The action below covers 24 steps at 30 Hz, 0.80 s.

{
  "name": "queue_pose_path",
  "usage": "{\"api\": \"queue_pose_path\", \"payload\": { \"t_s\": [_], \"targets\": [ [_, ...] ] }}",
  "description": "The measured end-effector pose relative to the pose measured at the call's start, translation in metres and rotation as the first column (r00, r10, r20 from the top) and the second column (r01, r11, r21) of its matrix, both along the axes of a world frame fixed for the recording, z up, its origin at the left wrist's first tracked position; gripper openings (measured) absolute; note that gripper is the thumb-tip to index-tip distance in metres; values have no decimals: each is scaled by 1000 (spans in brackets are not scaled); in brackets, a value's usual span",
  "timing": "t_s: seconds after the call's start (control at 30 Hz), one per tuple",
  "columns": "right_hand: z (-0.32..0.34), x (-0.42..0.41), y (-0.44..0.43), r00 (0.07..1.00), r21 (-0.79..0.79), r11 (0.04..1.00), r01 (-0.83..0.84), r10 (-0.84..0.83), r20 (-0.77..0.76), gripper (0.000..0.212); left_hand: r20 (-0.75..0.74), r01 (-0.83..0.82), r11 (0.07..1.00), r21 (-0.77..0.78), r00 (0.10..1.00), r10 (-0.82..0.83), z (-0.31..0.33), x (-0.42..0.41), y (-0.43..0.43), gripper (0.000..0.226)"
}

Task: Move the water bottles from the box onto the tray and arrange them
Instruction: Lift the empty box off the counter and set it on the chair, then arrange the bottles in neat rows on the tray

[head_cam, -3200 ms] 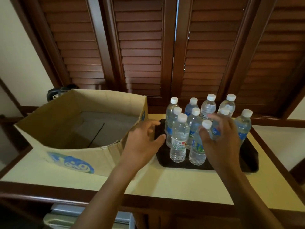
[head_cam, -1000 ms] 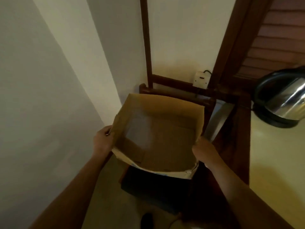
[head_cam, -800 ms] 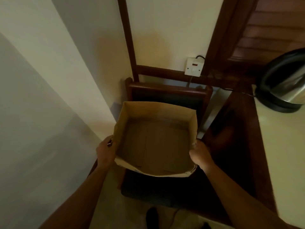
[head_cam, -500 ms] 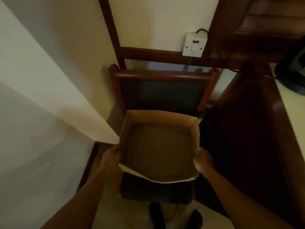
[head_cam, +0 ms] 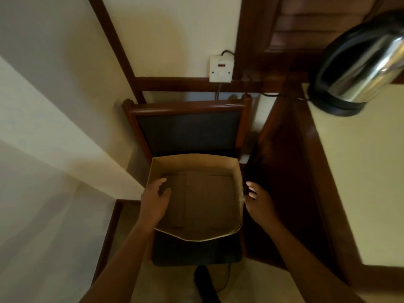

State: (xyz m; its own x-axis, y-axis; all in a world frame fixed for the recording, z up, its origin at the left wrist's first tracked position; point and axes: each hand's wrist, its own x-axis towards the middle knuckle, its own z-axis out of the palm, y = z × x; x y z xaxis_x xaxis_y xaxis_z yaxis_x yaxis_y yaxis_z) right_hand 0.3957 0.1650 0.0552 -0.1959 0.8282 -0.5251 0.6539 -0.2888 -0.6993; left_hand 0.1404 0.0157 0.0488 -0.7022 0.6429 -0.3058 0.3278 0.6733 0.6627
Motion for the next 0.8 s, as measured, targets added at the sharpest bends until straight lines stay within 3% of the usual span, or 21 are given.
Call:
{"api": "queue_pose_path", "payload": {
  "t_s": [0.2, 0.43, 0.8],
  "targets": [
    [121, 73, -17, 969, 414, 905, -96, 179, -168, 50, -81, 154, 952, 266, 987, -137, 111, 114, 72, 28],
    [203, 263, 9, 975, 651, 759, -5, 147, -165, 44, -131, 287, 824, 488, 958, -256, 197, 293, 126, 27],
    [233, 546, 78, 969, 705, 666, 245, -194, -153, 43, -254, 573, 588, 571, 804, -537, 251, 575, 243, 25]
  ]
}}
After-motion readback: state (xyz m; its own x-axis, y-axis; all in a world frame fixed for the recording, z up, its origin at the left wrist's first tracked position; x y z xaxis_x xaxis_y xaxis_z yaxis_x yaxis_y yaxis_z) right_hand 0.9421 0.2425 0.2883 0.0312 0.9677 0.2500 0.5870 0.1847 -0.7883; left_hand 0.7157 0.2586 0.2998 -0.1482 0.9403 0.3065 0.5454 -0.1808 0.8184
